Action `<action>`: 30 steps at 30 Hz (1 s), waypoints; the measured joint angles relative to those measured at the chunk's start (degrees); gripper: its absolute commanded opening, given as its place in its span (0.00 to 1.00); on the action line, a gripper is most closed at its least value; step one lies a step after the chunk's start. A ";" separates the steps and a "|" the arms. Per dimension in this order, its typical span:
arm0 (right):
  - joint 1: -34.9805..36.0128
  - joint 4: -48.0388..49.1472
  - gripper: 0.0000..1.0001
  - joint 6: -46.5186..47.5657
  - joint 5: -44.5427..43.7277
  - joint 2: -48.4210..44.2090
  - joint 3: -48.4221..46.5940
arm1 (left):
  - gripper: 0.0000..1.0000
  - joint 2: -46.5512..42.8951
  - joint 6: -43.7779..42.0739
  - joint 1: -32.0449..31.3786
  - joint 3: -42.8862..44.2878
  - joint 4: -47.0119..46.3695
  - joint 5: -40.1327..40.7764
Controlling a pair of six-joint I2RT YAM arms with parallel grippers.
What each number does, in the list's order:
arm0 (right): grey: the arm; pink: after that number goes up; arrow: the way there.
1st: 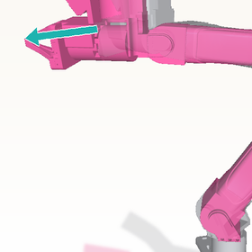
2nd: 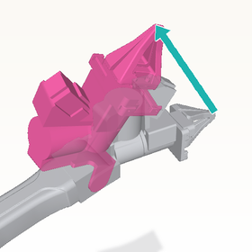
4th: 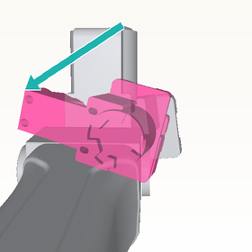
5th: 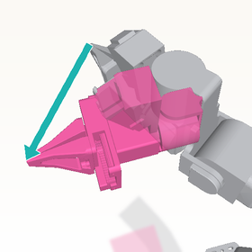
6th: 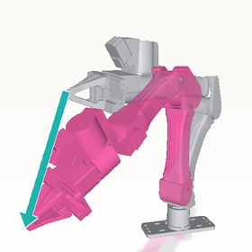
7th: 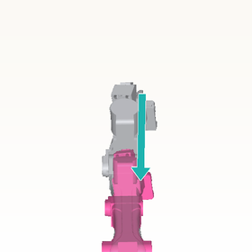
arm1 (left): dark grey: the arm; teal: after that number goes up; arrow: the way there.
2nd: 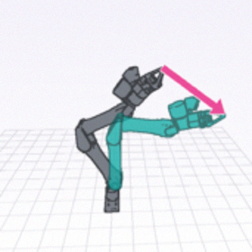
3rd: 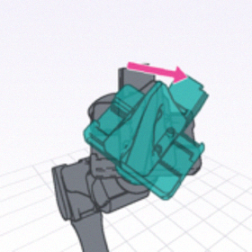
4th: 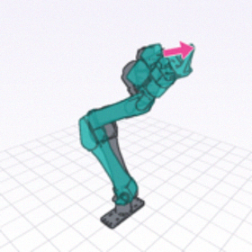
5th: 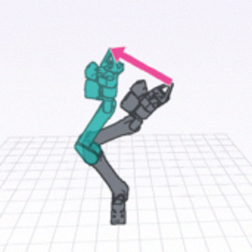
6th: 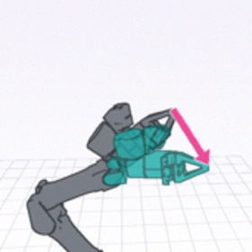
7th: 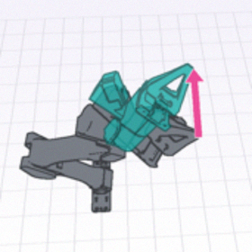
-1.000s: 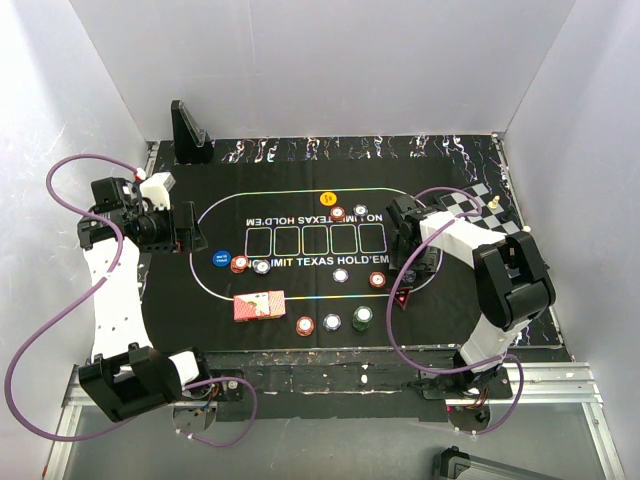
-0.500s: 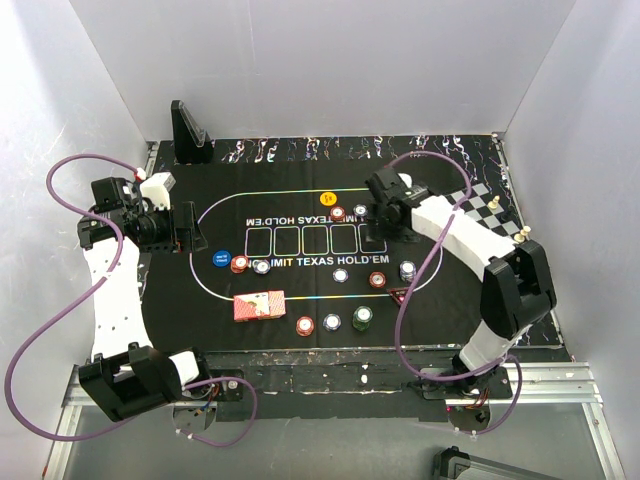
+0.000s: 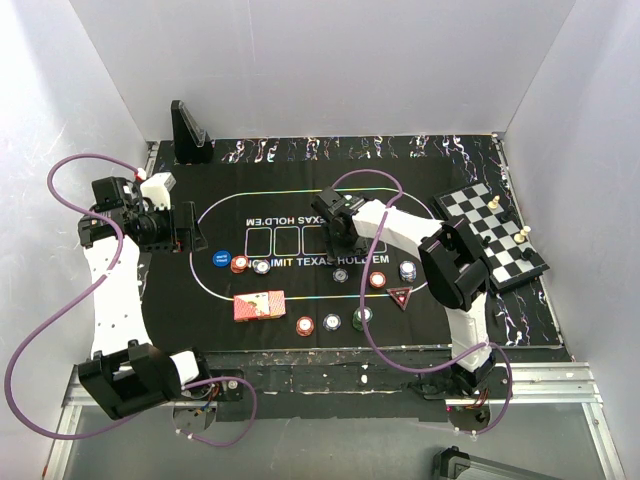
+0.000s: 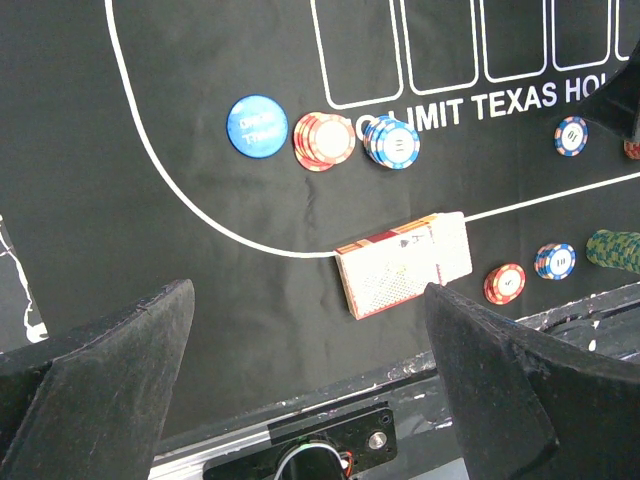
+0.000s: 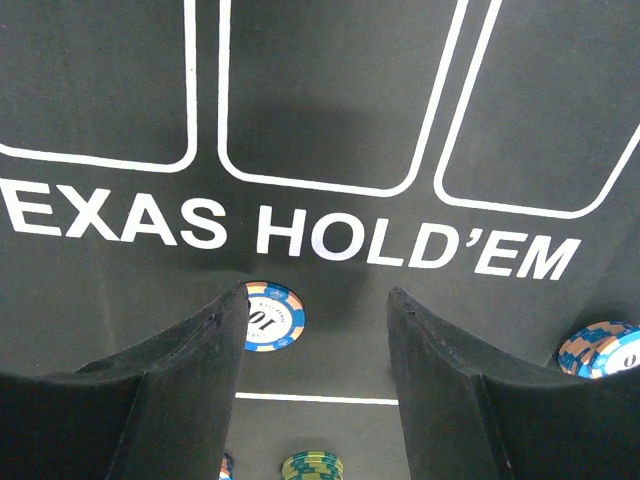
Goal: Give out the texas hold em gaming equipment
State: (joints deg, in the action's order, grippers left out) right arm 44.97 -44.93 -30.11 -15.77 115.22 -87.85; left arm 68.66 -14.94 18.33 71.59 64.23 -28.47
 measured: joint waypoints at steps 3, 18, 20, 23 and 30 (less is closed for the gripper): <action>0.02 0.33 0.59 -0.20 0.72 0.13 0.00 | 1.00 0.11 -0.04 0.00 0.00 0.00 0.04; 0.81 5.05 0.47 -1.18 3.91 2.47 1.18 | 1.00 0.13 -0.50 0.00 0.00 0.02 0.70; 0.85 5.38 0.45 -1.22 3.96 2.32 1.46 | 1.00 0.13 -0.52 0.00 0.00 0.02 0.76; 1.36 6.03 0.43 -1.25 3.52 2.01 1.92 | 1.00 0.13 -0.55 0.00 0.00 0.00 0.87; 5.60 9.22 0.42 -2.64 1.77 -0.74 6.21 | 1.00 0.04 -0.70 0.02 0.00 0.02 0.90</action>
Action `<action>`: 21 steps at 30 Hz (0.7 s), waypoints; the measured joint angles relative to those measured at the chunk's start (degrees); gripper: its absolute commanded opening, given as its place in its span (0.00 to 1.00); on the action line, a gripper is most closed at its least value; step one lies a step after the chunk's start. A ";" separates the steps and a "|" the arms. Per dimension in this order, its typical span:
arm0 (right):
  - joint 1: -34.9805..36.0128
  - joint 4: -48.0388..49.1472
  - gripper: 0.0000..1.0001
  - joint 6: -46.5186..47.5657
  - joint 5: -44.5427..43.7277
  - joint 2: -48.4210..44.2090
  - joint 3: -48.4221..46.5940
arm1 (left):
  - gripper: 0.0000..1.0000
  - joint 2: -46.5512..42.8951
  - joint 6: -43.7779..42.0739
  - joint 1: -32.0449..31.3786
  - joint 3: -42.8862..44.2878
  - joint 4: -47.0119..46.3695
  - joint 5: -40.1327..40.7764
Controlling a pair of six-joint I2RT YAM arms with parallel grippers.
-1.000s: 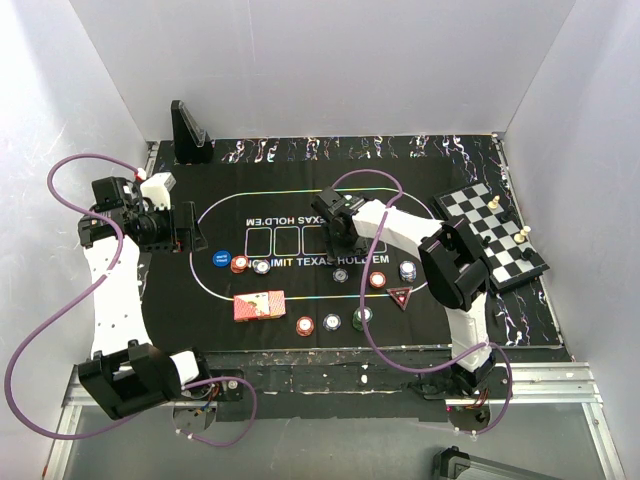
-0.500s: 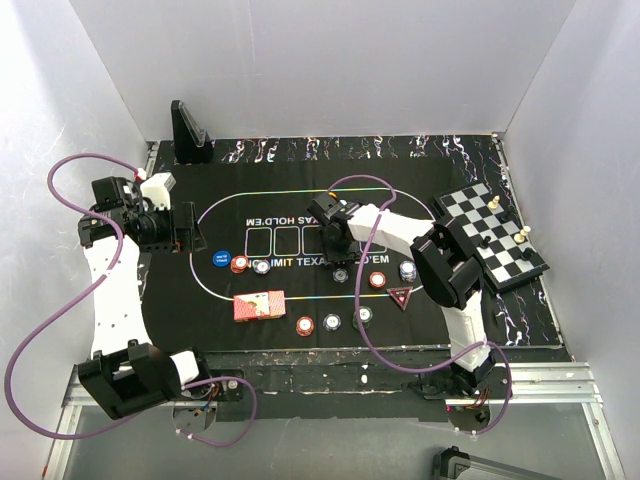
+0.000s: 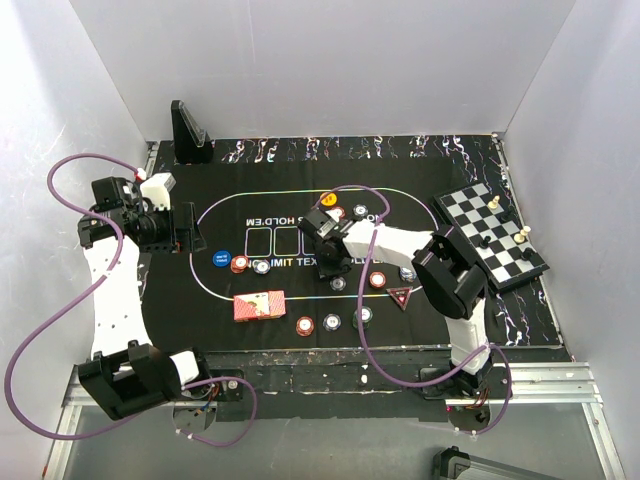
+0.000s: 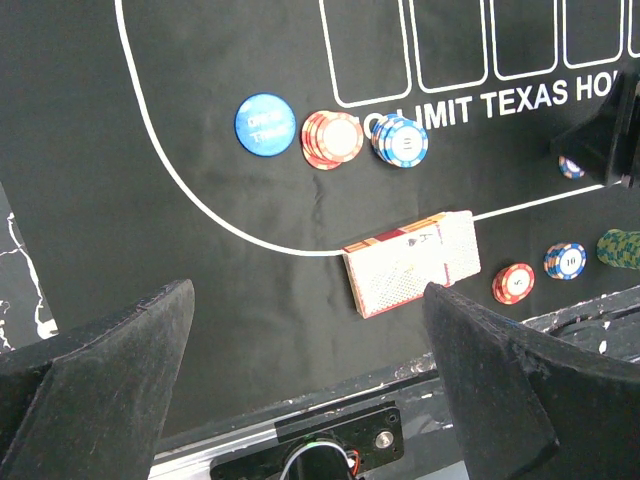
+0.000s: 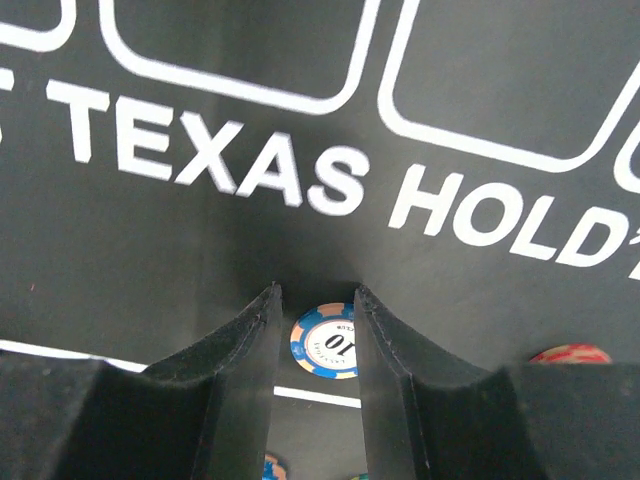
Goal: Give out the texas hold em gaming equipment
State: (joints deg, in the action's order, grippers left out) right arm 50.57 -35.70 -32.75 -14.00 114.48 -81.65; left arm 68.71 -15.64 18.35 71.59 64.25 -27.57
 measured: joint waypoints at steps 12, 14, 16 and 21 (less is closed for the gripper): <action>3.43 -0.17 0.47 -1.57 -0.44 -2.25 2.91 | 1.00 -1.14 -0.44 0.26 0.00 0.04 0.09; 3.02 -0.85 0.47 -1.57 -0.42 -2.32 2.91 | 1.00 -1.22 -0.46 0.28 0.00 0.04 0.11; 2.51 -1.53 0.47 -1.57 -0.22 -2.38 2.91 | 1.00 -1.31 -0.48 0.28 0.00 0.04 0.13; 1.40 -2.25 0.45 -1.62 1.27 -2.38 2.91 | 1.00 -1.44 -0.72 0.28 0.00 0.02 0.13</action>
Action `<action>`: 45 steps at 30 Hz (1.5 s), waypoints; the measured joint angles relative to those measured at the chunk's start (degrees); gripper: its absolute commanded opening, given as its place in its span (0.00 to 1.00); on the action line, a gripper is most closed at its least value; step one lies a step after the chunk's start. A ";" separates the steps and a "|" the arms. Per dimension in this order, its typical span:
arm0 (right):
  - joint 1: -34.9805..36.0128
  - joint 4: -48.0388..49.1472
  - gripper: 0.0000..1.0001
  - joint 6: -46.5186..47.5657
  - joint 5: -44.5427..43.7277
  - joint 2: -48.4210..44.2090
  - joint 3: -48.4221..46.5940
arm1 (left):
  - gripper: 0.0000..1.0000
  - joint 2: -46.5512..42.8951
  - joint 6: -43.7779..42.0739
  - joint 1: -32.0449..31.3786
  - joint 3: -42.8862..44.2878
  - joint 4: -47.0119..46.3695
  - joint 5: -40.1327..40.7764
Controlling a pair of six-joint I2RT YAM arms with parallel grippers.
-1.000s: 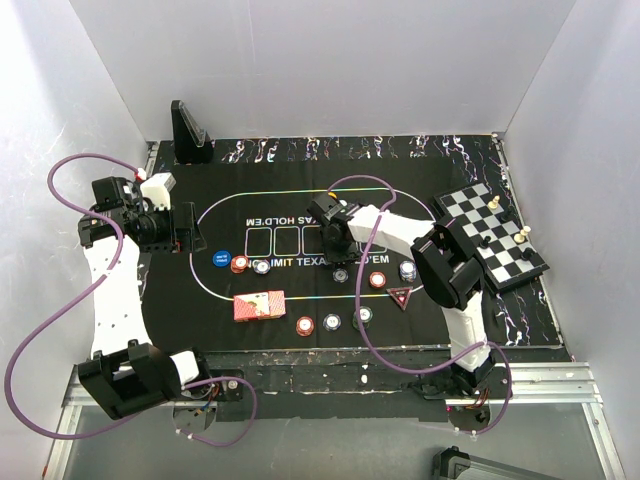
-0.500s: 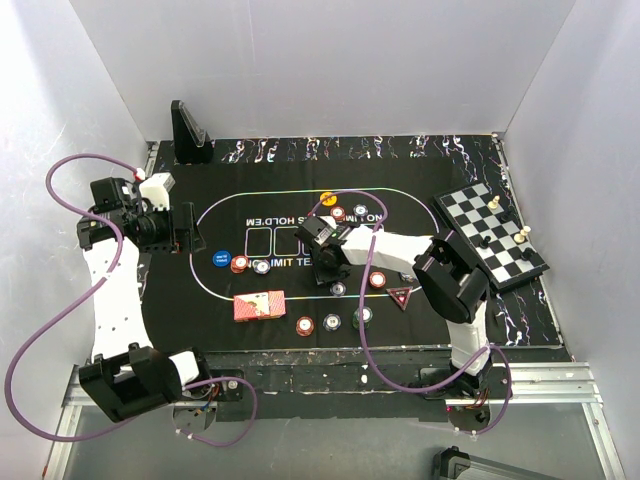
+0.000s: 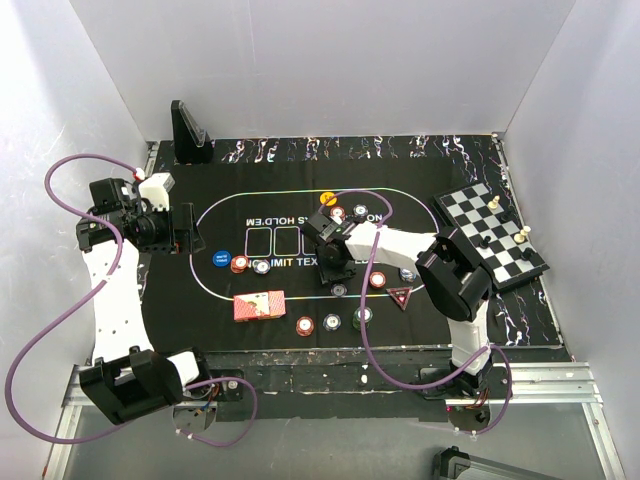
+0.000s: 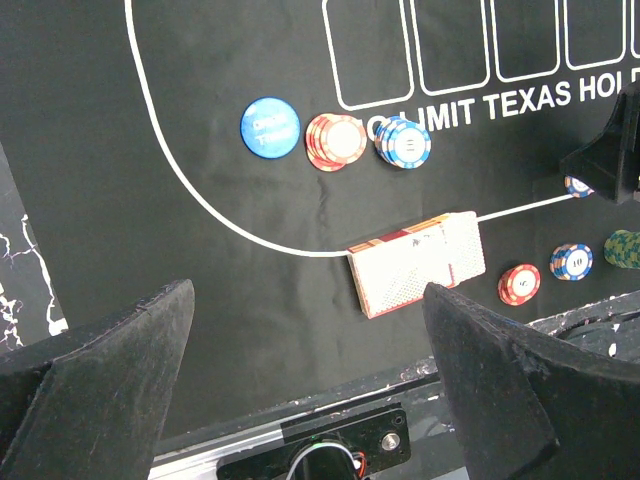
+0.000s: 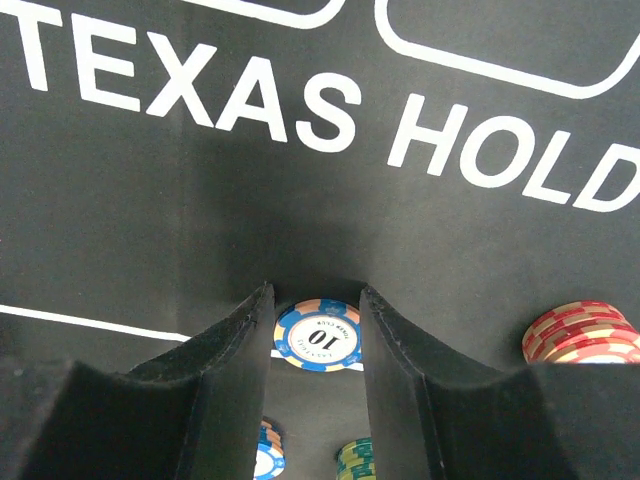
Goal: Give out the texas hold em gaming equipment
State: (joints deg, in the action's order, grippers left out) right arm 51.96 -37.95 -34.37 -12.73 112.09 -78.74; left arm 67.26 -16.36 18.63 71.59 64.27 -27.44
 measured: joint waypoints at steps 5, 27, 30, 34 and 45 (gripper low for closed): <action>0.17 0.00 0.43 -0.02 0.74 -0.02 0.13 | 1.00 0.00 -0.13 0.00 0.00 0.00 0.02; 9.99 -8.04 0.52 -1.40 5.38 -2.91 2.97 | 1.00 0.00 -0.13 0.00 0.00 -0.02 -0.07; 9.73 -11.04 0.64 -0.48 4.09 -2.95 -0.66 | 1.00 0.00 -0.13 0.00 0.00 -0.02 -0.09; 7.89 -12.13 0.71 0.76 1.60 -5.38 -4.11 | 1.00 -0.09 -0.13 0.00 0.00 -0.02 -0.07; 5.49 -14.12 0.73 0.33 -1.27 -19.91 7.82 | 1.00 -0.68 -0.11 0.00 -0.92 -0.09 -0.22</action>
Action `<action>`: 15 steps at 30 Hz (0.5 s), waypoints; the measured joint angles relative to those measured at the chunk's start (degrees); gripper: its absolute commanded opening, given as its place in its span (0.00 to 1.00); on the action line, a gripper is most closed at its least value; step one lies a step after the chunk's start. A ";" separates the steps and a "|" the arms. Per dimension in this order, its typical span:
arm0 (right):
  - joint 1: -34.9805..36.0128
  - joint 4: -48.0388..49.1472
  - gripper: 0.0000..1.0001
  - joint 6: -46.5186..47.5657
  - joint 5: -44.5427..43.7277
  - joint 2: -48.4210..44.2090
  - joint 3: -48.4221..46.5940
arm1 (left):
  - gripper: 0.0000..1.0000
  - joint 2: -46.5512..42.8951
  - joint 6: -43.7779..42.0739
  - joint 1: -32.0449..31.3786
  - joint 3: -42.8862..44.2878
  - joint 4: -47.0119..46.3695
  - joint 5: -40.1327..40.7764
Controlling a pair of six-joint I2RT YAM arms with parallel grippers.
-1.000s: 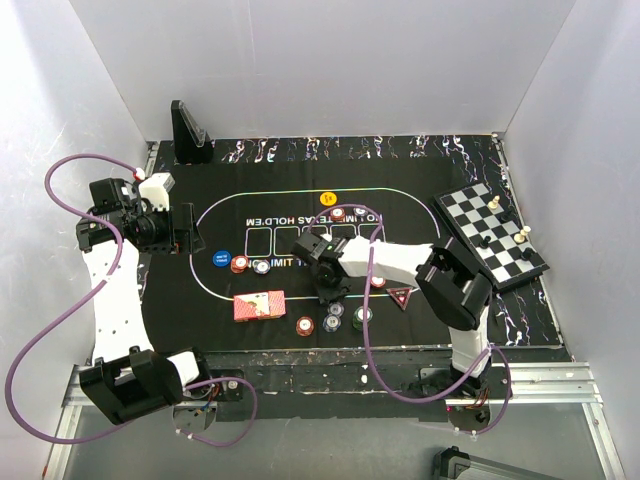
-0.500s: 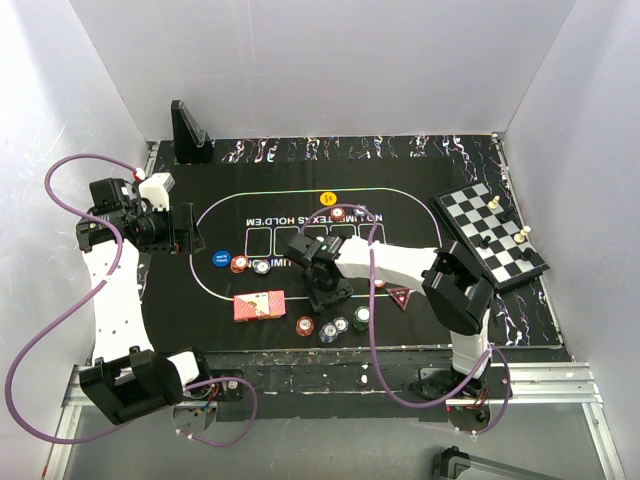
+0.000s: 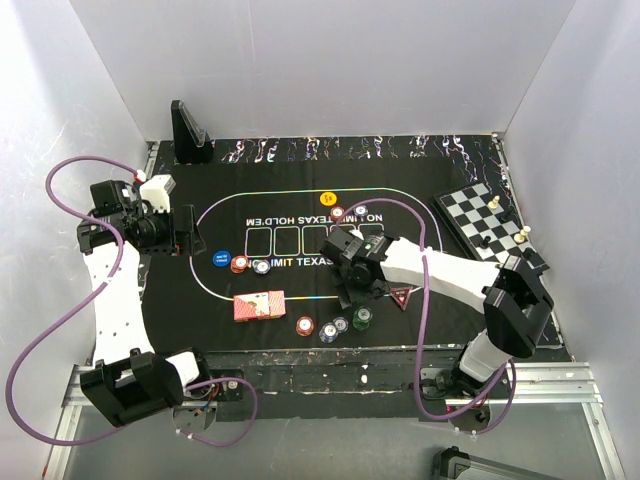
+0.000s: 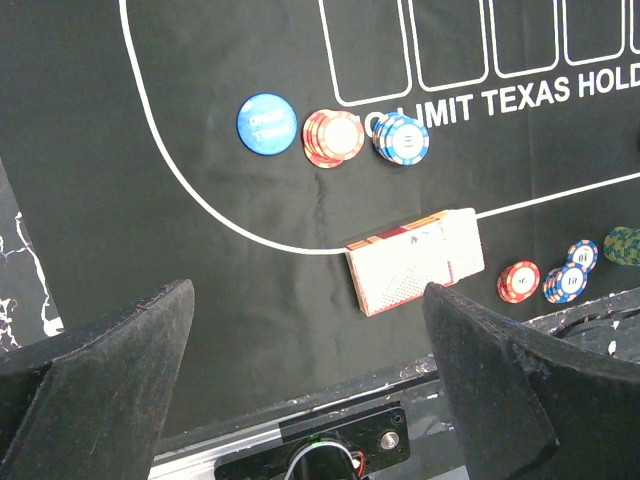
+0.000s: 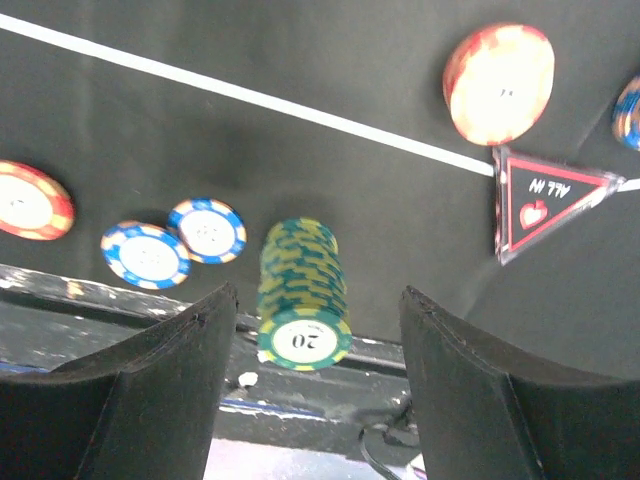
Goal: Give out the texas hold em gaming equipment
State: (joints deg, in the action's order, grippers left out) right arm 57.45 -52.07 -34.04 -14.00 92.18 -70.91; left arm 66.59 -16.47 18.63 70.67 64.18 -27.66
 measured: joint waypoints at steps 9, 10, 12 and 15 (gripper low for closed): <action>0.00 1.49 0.68 -1.86 2.69 -1.01 6.88 | 1.00 0.00 0.07 0.00 -0.02 -0.11 -0.17; 0.00 1.95 0.66 -1.99 2.95 -1.01 7.04 | 1.00 0.00 0.07 0.00 -0.02 -0.13 -0.15; 0.00 2.97 0.63 -2.10 3.43 -1.01 7.50 | 1.00 0.00 0.13 0.00 -0.02 -0.13 -0.15; 0.00 4.17 0.56 -2.43 3.96 -0.98 8.44 | 1.00 0.00 0.13 0.00 -0.02 -0.13 -0.15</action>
State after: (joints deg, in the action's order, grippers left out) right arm 57.45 -47.90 -36.47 -10.04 91.20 -62.48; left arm 66.59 -16.34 18.63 70.65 64.05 -27.81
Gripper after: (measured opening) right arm 0.623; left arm 0.995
